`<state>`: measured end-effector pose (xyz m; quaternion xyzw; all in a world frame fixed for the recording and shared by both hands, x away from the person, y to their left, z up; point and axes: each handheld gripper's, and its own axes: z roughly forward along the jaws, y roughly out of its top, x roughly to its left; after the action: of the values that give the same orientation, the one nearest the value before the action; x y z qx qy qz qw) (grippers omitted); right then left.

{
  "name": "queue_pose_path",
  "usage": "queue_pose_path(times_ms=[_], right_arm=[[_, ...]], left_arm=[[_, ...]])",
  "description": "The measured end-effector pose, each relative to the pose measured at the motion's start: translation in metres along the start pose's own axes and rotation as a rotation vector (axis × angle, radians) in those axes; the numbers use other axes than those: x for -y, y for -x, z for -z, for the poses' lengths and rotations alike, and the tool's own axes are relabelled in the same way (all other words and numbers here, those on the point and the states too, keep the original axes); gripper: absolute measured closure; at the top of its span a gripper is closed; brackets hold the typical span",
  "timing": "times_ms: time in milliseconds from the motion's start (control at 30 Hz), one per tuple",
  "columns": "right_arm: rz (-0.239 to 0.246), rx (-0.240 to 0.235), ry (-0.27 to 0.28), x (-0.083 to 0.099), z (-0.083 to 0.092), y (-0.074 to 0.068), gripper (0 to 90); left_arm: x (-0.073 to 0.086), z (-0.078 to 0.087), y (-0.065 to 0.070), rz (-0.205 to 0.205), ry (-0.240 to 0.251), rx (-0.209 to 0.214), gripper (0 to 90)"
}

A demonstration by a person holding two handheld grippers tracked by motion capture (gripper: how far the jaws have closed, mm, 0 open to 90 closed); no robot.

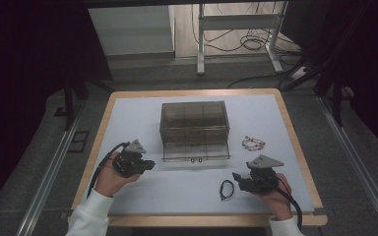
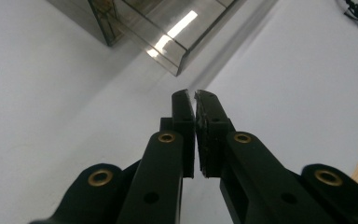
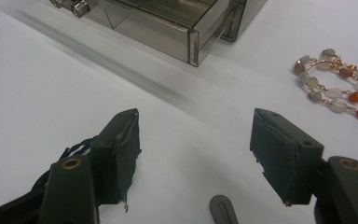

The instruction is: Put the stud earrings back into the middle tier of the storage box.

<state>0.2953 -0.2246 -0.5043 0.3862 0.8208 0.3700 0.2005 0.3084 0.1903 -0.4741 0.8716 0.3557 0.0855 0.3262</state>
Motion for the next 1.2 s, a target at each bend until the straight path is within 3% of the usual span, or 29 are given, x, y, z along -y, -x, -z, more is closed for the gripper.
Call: queue_pose_path(times_ms=[667, 1200], right_arm=[[0.0, 0.002, 0.005, 0.0, 0.002, 0.001, 32.7], [0.0, 0.002, 0.004, 0.0, 0.001, 0.001, 32.1]], left_arm=[[-0.028, 0.005, -0.005, -0.012, 0.035, -0.006, 86.9], [-0.047, -0.009, -0.01, 0.0, 0.035, 0.0, 86.9]])
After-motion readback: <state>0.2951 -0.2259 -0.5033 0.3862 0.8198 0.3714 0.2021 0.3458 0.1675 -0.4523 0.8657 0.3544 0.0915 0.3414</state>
